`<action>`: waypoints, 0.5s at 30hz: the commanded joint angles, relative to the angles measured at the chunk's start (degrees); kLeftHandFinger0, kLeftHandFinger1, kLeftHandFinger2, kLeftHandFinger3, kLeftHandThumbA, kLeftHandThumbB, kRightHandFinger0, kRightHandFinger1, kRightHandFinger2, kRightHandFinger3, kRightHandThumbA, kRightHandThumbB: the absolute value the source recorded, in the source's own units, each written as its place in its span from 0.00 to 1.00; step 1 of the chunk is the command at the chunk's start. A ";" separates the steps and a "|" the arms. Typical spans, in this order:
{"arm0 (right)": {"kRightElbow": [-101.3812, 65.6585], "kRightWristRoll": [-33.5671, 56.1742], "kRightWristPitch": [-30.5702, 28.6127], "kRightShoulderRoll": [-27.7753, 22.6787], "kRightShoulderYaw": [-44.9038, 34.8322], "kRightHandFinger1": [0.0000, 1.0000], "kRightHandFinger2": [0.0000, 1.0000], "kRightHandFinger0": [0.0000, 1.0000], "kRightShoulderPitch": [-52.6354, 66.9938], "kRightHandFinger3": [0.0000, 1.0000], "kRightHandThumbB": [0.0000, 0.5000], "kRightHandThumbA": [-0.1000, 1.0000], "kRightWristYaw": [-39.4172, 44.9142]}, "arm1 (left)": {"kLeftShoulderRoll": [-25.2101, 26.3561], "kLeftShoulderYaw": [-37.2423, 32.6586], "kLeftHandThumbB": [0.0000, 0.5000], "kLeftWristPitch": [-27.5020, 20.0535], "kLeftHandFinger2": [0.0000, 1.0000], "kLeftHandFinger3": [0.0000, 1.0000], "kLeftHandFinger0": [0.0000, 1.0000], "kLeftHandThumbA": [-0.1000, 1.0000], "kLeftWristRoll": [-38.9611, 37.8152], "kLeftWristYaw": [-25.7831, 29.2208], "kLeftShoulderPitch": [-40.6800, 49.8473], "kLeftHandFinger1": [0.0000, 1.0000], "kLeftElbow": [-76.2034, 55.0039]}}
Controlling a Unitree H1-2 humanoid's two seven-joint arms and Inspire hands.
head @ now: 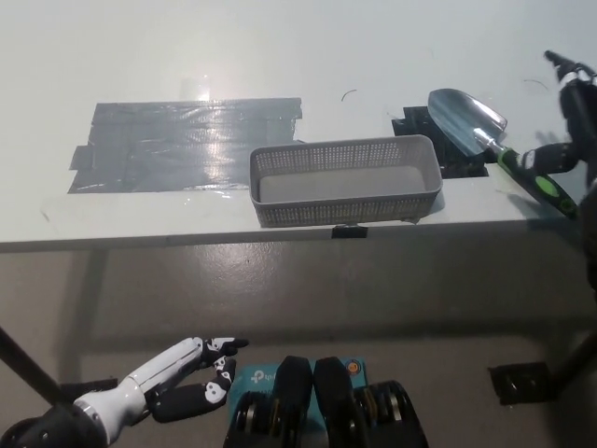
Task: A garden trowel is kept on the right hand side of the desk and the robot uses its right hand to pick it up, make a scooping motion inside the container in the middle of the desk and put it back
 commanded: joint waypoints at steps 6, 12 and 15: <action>8.26 -2.36 0.52 0.82 1.26 1.00 1.00 1.00 -8.49 1.00 0.95 1.00 2.78 | 1.30 0.85 0.30 0.59 1.00 1.00 1.00 1.00 0.07 -1.97 -0.73 1.00 -2.14; 13.92 -0.59 0.17 -2.39 3.06 1.00 1.00 1.00 -9.02 1.00 0.98 0.98 1.87 | 0.57 0.97 0.29 1.21 1.00 1.00 1.00 1.00 -0.14 -1.83 -0.12 1.00 -2.52; 19.21 -0.13 -0.76 -3.82 3.42 1.00 1.00 1.00 -9.86 1.00 0.95 0.92 0.25 | 0.91 0.70 0.30 1.47 1.00 1.00 1.00 1.00 1.06 -1.48 0.19 1.00 -3.00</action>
